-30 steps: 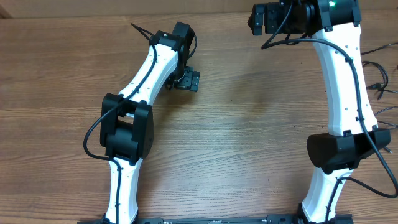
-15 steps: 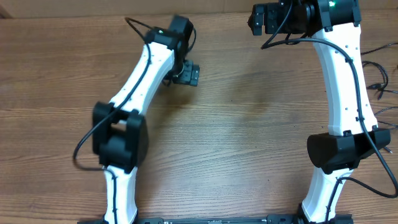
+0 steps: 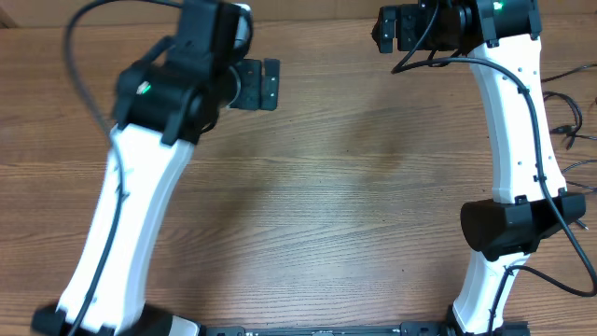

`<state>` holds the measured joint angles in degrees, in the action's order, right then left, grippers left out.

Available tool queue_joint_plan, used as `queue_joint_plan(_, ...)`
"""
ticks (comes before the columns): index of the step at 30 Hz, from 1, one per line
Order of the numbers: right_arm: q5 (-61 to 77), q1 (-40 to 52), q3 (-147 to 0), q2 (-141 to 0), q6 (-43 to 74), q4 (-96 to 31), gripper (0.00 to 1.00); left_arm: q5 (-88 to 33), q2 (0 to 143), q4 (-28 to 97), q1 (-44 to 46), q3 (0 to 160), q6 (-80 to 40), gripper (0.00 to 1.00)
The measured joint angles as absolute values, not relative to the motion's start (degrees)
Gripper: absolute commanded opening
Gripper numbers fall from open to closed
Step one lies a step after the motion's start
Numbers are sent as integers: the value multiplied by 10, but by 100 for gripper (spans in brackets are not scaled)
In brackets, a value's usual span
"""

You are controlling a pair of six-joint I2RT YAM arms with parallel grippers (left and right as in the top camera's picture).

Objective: Untangle cables

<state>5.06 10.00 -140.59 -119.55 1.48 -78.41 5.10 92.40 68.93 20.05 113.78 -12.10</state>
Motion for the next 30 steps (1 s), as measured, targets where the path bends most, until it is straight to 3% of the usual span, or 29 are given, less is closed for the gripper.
queue_joint_plan(8,51,100,-1406,-1195,15,-785,100,58,805,648,201,1133,-121,100)
queue_joint_plan(16,50,100,-1406,-1195,15,-784,100,56,599,446,201,919,-121,100)
queue_joint_plan(30,51,100,-1406,-1195,15,-784,100,-22,379,-165,114,331,-121,100)
